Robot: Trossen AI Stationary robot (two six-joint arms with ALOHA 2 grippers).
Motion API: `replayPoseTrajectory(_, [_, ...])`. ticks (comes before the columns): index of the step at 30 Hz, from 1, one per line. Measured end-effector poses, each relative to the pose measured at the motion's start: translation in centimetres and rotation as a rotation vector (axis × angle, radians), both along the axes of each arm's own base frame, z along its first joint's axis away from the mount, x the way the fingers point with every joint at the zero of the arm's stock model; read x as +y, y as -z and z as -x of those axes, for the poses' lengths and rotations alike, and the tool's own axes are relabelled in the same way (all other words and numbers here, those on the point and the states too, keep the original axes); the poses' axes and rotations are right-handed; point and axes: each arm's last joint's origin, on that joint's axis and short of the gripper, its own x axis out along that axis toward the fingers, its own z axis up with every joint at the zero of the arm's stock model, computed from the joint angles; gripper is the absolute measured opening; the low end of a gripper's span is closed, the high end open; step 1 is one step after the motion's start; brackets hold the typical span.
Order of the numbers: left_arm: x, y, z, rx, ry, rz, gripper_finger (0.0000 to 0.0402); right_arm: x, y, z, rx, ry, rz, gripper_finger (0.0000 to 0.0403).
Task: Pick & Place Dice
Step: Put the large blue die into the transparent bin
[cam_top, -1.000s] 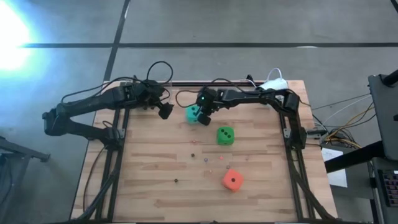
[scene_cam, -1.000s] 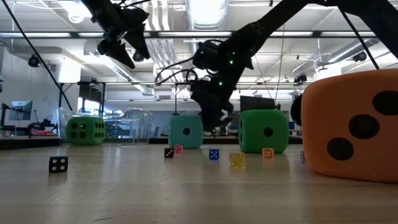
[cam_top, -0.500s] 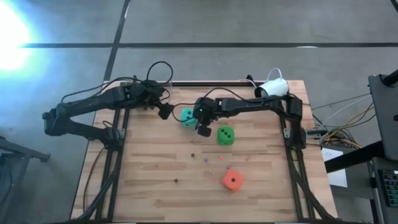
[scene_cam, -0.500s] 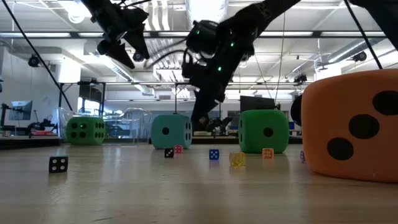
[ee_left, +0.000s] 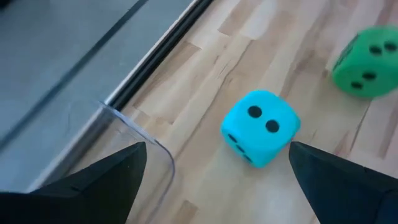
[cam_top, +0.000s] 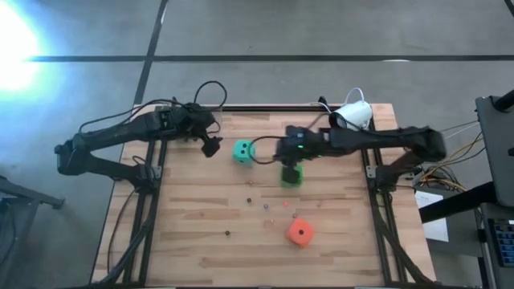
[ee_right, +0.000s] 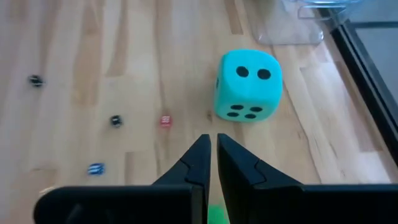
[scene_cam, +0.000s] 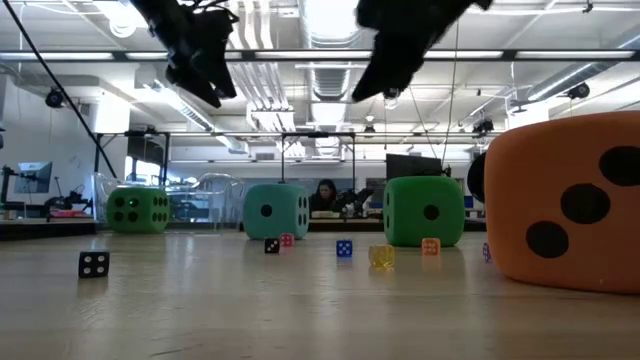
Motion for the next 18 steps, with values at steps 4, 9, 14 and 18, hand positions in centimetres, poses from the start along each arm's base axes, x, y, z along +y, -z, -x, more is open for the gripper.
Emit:
replayPoseTrajectory(4, [0.1,0.4,-0.8,0.034,0.091,-0.046,0.0395,0.7,-0.7,3.4,-0.098,0.004,-0.013,0.0027])
replayPoseTrajectory(9, [0.3,1.6,-2.9,0.059,0.249,-0.069,0.0395,0.9,-1.1,6.7,-0.231,0.02,-0.028,0.0027])
replayPoseTrajectory(14, [0.5,3.4,-4.7,0.082,0.385,-0.014,0.0395,1.1,-1.4,9.1,-0.285,0.02,-0.028,0.0027])
replayPoseTrajectory(18, [0.8,5.0,-6.2,0.104,0.422,0.022,0.0395,1.2,-1.5,10.2,-0.317,0.019,-0.025,0.0027])
